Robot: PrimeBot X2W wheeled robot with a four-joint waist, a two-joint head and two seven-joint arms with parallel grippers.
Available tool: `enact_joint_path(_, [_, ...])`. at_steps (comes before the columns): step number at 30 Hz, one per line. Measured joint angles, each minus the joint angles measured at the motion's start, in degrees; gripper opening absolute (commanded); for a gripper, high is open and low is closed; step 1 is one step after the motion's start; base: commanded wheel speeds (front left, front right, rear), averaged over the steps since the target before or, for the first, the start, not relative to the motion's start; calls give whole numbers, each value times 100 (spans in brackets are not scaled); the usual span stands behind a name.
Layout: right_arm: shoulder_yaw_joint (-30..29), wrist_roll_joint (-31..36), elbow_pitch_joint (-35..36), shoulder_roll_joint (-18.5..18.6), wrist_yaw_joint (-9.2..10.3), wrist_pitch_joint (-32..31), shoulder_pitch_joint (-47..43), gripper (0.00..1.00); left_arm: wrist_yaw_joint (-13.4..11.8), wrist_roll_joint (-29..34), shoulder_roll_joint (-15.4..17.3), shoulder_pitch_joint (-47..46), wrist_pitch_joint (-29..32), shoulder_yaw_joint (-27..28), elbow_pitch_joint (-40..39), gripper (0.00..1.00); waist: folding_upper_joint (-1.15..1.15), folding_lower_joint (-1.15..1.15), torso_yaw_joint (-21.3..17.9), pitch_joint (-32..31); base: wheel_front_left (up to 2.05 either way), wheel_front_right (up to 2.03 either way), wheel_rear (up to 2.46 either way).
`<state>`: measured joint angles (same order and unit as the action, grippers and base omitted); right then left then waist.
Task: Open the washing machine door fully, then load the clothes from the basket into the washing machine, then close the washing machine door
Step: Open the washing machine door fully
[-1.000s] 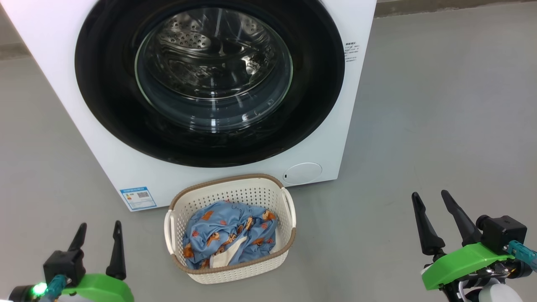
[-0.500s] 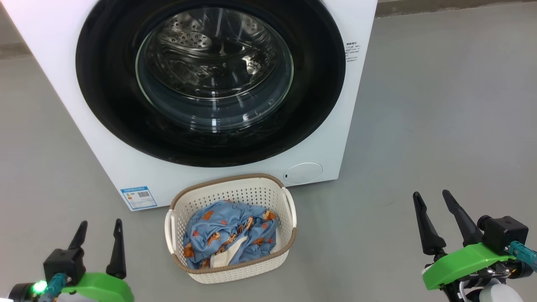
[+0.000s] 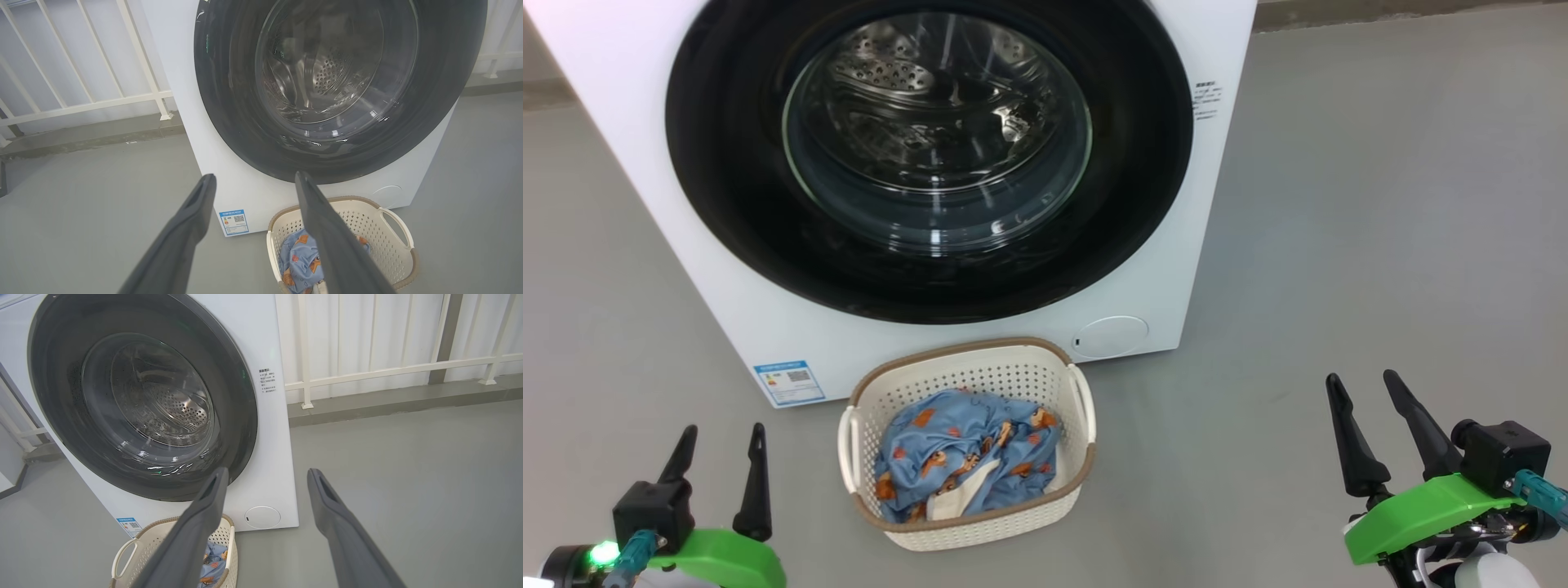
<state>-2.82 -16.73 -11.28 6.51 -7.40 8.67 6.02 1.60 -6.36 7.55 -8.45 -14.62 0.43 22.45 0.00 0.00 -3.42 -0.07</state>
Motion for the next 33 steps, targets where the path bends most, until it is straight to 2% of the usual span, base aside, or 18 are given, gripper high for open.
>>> enact_joint_path(21, [-60, 0, -25, -53, 0, 36, 1, 100, -8, -16, -34, -2, 0, 64, -227, 100, 0, 0, -32, 75, 106, 106, -211])
enact_joint_path(33, [-92, 1, -60, -66, 0, 103, 2, 100, 83, -16, -101, 0, 0, 44, -450, 100, 0, 0, -75, 102, 29, 29, -58])
